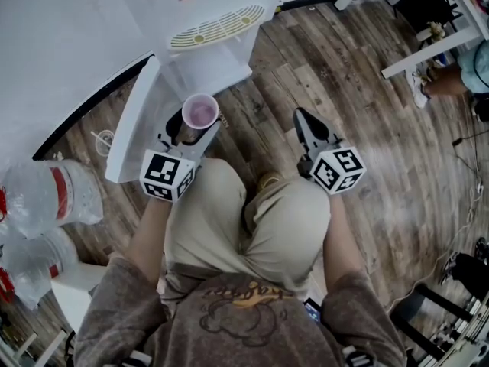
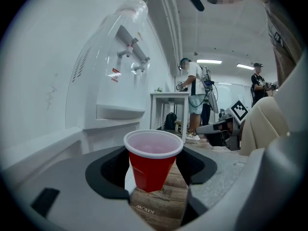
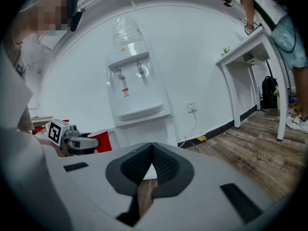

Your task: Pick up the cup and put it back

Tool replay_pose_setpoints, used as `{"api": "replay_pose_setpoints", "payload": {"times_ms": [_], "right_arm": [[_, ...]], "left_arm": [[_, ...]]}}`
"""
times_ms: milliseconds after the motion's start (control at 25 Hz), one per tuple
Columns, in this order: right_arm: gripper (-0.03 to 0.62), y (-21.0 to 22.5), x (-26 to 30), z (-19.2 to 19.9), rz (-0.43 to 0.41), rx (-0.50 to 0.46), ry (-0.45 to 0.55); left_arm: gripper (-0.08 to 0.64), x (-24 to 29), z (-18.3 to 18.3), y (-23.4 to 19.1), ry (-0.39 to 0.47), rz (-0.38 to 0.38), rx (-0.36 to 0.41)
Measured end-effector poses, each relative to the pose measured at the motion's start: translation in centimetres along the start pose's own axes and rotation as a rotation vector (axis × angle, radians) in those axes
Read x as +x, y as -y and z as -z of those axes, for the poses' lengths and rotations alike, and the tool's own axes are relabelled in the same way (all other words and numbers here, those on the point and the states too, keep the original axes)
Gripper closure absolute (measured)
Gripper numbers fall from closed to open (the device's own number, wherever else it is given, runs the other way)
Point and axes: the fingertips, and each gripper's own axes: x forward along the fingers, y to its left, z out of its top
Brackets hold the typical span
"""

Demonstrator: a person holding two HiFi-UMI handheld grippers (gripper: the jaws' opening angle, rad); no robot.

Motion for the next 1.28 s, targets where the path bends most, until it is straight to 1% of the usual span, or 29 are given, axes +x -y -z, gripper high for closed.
{"api": "replay_pose_setpoints", "payload": {"times_ms": [200,400,640,720,920,1080,1280], "right_arm": [[0.588,0.1,0.1,0.2,-0.006,0.006,-0.004],[0.588,-0.2,-0.1,0.1,-0.017,-0.011,-0.007],[0.588,-0.4,-0.8,-0.1,-0.028,-0.004,0.004],[0.588,-0.4,-1.1,-0.2,-0.034,-0.003,0.007],[0.588,-0.2,-2.2,-0.3,-0.035,0.021,0.017],[0.588,0.1,-3.0,-0.3,-0.035,0.034,0.02],[0.588,0.3,-3.4,0.0,-0.053,0.047,0.015]], "left_arm": [[0.259,1.3,0.2,-0.8,0.002,-0.003,0.006],[0.259,3.3,0.3,-2.1,0.006,-0.014,0.004],[0.259,6.7,1.2,-4.0,0.02,-0.055,-0.005],[0.259,8.0,1.8,-4.6,0.019,-0.067,-0.003],[0.259,11.0,3.8,-6.7,0.023,-0.116,-0.024],[0.259,13.2,5.5,-8.3,0.019,-0.162,-0.011],[0.259,16.1,7.9,-10.3,0.005,-0.193,-0.012]]}}
